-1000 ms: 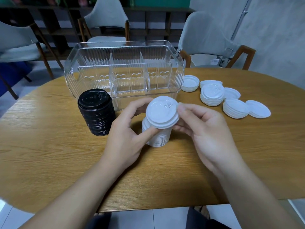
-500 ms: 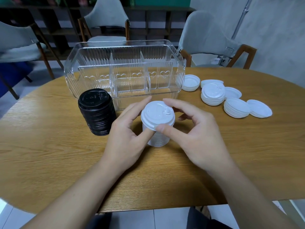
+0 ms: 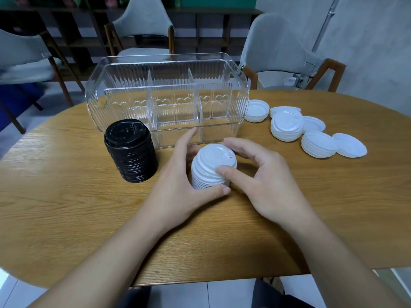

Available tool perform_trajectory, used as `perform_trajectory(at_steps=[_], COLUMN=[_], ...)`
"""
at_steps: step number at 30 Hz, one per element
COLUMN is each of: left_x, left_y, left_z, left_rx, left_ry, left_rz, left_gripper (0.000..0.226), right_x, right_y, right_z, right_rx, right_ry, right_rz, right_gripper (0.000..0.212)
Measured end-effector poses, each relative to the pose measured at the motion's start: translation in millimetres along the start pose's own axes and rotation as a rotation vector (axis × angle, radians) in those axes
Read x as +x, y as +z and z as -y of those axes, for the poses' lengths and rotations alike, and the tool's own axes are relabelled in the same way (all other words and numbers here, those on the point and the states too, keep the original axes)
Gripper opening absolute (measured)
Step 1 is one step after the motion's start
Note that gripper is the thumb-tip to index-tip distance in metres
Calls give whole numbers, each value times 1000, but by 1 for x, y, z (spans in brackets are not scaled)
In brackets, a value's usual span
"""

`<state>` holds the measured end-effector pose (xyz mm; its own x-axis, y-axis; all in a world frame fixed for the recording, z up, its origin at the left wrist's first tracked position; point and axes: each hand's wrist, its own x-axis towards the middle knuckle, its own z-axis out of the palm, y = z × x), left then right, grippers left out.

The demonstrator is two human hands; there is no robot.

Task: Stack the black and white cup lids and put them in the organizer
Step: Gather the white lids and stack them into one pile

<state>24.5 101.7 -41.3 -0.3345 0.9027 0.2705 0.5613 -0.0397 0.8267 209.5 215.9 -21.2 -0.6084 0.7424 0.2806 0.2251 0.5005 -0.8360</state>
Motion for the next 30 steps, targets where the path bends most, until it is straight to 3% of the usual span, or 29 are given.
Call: perform_trajectory(at_steps=[17,25,27,30], left_x=[1,1,1,1], left_y=[-2,2,2,3], left_z=[3,4,5,6], left_rx=[-82,-96,-89,-28], left_ry=[-26,-43,-35,10], left_rz=[94,58,49,35], left_gripper=[131,135,127,96], right_x=[1,-4,-8,-9], right_y=[-12,-4,1,4], right_z=[0,10,14,14], right_rx=[-96,-188,-224,-232], right_ry=[-23,22,22,2], right_rz=[217,42,-6,-14], right_gripper=[69,66,61,59])
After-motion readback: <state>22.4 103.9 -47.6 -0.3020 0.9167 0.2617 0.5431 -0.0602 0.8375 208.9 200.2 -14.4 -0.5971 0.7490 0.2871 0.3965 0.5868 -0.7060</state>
